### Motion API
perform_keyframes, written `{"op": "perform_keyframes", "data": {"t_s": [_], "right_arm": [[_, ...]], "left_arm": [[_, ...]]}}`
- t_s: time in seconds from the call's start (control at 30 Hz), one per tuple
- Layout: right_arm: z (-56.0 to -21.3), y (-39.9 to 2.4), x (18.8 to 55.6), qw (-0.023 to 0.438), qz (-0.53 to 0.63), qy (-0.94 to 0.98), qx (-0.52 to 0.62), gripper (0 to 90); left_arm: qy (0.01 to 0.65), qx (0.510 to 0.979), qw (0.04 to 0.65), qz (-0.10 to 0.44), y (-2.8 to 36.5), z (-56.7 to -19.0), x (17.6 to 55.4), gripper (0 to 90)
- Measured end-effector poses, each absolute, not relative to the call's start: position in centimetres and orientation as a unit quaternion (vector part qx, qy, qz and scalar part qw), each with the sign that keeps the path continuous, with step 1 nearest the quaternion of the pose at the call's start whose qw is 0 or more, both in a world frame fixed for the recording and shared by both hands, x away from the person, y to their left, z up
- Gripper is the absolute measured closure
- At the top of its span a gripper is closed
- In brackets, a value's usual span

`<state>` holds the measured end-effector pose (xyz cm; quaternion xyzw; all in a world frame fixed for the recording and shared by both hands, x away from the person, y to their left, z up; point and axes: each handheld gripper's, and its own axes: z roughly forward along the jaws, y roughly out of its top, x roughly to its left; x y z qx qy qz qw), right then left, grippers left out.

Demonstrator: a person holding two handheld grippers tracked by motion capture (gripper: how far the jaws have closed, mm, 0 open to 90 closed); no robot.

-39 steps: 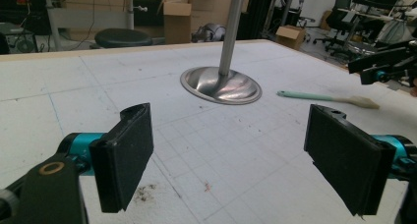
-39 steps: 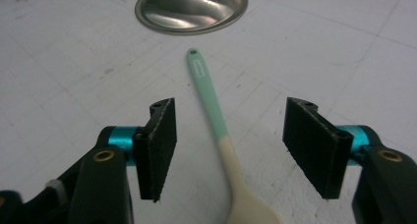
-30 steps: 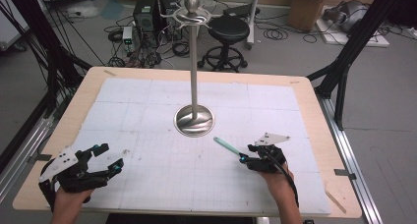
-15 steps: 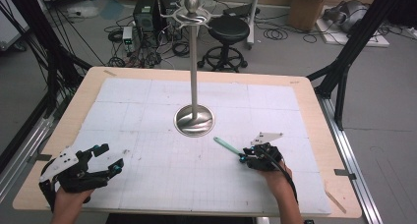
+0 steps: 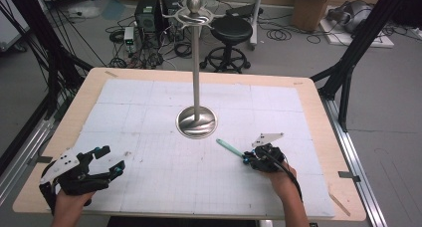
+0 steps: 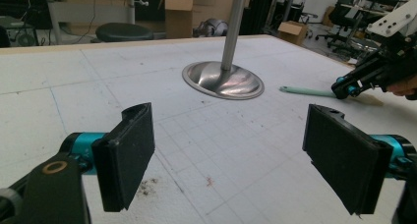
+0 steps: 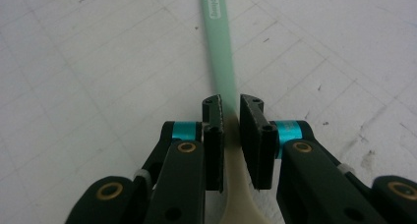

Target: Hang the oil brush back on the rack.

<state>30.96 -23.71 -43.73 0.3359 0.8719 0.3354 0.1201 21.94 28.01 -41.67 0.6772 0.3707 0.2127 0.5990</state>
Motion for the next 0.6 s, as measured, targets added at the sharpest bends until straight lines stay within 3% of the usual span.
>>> {"op": "perform_keyframes", "data": {"t_s": [0.6], "right_arm": [[-43.61, -23.42, 30.34, 0.124, 0.338, 0.858, 0.366, 82.5]], "left_arm": [[0.374, 0.675, 0.600, 0.212, 28.08, -41.68, 21.94, 20.6]]}}
